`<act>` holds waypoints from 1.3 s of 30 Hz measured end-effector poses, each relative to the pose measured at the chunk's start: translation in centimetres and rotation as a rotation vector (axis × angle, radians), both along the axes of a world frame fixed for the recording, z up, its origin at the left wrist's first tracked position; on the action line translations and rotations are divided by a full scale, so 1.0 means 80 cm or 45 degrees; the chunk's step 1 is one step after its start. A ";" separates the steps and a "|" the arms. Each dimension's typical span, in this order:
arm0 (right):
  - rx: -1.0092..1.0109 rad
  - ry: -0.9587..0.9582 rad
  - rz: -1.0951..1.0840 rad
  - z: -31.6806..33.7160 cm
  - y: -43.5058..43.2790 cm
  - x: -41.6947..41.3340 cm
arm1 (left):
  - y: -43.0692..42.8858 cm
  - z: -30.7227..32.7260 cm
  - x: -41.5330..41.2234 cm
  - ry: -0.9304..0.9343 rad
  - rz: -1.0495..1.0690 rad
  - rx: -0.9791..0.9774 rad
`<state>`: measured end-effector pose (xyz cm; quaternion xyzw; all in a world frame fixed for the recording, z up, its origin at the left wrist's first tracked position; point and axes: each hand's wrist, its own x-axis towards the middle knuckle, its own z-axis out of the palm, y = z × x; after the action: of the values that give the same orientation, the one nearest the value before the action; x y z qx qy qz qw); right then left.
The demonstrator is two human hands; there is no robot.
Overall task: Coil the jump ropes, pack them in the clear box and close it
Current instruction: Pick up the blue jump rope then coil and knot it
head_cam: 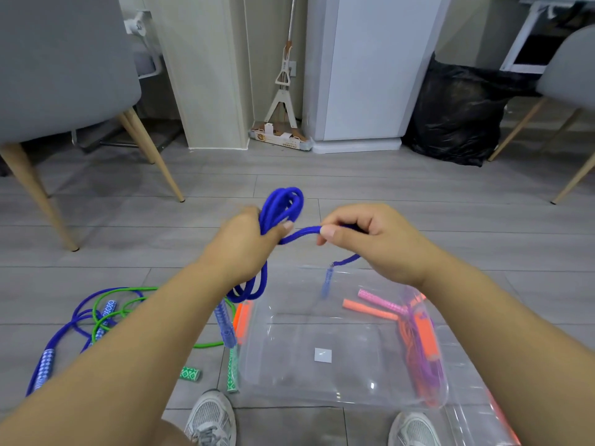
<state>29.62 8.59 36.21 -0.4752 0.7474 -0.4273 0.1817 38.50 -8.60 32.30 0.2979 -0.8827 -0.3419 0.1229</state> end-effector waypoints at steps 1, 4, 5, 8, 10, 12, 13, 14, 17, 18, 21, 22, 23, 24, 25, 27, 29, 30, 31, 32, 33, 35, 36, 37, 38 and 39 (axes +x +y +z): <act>-0.018 -0.006 -0.008 0.000 -0.001 0.000 | 0.002 -0.003 0.001 -0.041 -0.063 -0.013; -0.038 -0.018 -0.014 0.002 -0.007 0.000 | 0.009 -0.005 0.002 -0.084 -0.228 0.012; -0.034 -0.019 -0.016 0.002 -0.008 0.000 | 0.011 -0.005 0.002 -0.095 -0.271 0.046; -0.022 -0.010 -0.022 0.003 -0.011 -0.001 | 0.013 -0.003 0.004 -0.137 -0.366 0.079; -0.007 -0.011 -0.002 0.004 -0.014 0.001 | 0.013 -0.002 0.004 -0.208 -0.415 0.021; 0.026 0.022 0.030 0.002 -0.019 0.004 | 0.017 -0.004 0.002 -0.315 -0.474 -0.084; 0.041 0.042 0.047 0.001 -0.022 0.005 | 0.020 -0.005 0.001 -0.352 -0.504 -0.131; 0.050 0.054 0.058 -0.001 -0.025 0.005 | 0.024 -0.006 0.001 -0.364 -0.530 -0.172; 0.023 0.063 -0.007 -0.004 -0.031 -0.003 | 0.031 -0.005 -0.001 -0.340 -0.557 -0.213; 0.003 0.049 -0.051 -0.005 -0.032 -0.008 | 0.032 -0.005 -0.001 -0.330 -0.565 -0.203; -0.047 -0.026 -0.174 -0.014 -0.032 -0.025 | 0.034 -0.005 0.002 -0.300 -0.625 -0.128; -0.049 -0.038 -0.196 -0.017 -0.031 -0.029 | 0.035 -0.005 0.003 -0.278 -0.643 -0.099; -0.041 -0.047 -0.218 -0.021 -0.031 -0.033 | 0.035 -0.004 0.005 -0.243 -0.657 -0.064; -0.040 -0.076 -0.238 -0.025 -0.030 -0.036 | 0.034 -0.003 0.006 -0.191 -0.661 -0.014; -0.044 -0.109 -0.262 -0.028 -0.029 -0.039 | 0.034 -0.003 0.008 -0.119 -0.653 0.060; -0.077 -0.173 -0.289 -0.031 -0.027 -0.042 | 0.034 0.000 0.009 0.057 -0.612 0.240; -0.052 -0.063 -0.280 -0.035 -0.025 -0.042 | 0.034 0.005 0.010 0.221 -0.545 0.391; -0.009 0.006 -0.265 -0.037 -0.024 -0.040 | 0.033 0.007 0.011 0.295 -0.504 0.468; 0.044 0.012 -0.245 -0.037 -0.024 -0.033 | 0.033 0.010 0.010 0.369 -0.456 0.542; 0.074 -0.035 -0.197 -0.037 -0.024 -0.023 | 0.032 0.012 0.009 0.432 -0.395 0.592; 0.106 -0.065 -0.146 -0.038 -0.025 -0.015 | 0.030 0.014 0.008 0.476 -0.324 0.603; 0.180 -0.021 -0.063 -0.039 -0.026 -0.004 | 0.023 0.015 0.006 0.503 -0.191 0.505; 0.217 0.017 -0.038 -0.038 -0.025 -0.002 | 0.019 0.016 0.006 0.493 -0.143 0.436; 0.252 0.055 -0.017 -0.036 -0.024 -0.001 | 0.015 0.016 0.005 0.478 -0.098 0.381; 0.283 0.096 -0.003 -0.033 -0.022 0.000 | 0.012 0.015 0.004 0.466 -0.056 0.346; 0.315 0.147 0.014 -0.030 -0.021 0.001 | 0.009 0.012 0.003 0.447 -0.013 0.325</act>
<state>29.72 6.92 33.80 -0.4769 0.8010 -0.3028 0.1981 38.71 -7.85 33.29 0.2425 -0.7989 -0.4981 0.2345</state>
